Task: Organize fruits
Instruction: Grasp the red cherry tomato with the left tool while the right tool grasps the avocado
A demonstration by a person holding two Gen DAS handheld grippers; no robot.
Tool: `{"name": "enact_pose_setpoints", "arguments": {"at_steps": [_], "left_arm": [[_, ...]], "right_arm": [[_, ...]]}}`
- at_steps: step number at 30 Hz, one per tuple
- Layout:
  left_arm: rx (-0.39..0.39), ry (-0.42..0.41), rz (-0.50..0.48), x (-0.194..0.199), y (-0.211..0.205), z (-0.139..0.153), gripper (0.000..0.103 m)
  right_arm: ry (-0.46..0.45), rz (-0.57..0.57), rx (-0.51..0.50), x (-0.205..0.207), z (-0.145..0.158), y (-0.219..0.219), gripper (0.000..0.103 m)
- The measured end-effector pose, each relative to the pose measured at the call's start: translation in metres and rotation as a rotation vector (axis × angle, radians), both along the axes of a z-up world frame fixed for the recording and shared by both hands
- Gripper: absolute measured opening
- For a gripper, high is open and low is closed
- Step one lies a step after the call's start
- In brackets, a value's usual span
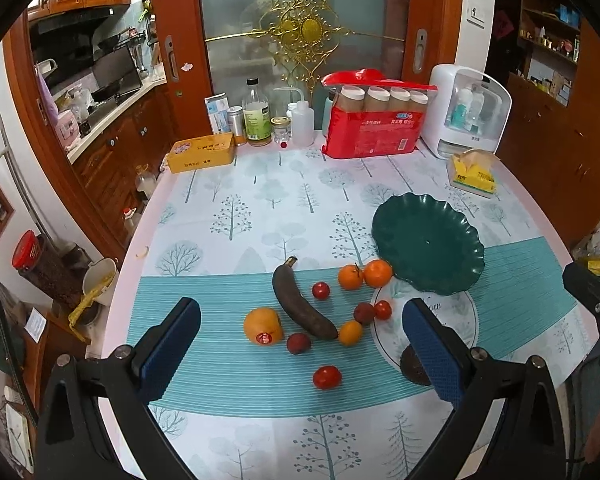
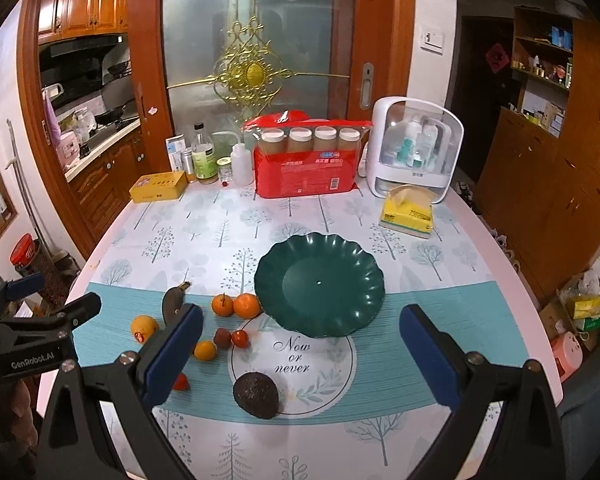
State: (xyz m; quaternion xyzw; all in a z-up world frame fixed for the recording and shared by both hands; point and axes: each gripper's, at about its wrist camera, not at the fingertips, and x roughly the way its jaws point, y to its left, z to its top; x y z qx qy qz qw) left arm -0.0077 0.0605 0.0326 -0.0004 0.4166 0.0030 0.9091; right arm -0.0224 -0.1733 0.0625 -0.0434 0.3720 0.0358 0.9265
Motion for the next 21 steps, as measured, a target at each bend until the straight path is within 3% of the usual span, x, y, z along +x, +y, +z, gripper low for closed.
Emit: {"name": "enact_pose_setpoints", "arguments": {"at_steps": [12,21], "left_arm": [[-0.028,0.076,0.014,0.0,0.002,-0.043,0.1],[-0.043,0.163,0.041,0.003,0.005,-0.082,0.1]], "right_arm": [[0.071,0.052,-0.038,0.005,-0.039,0.012,0.099],[0.186,0.087,-0.029,0.015,-0.086,0.012,0.099]]}}
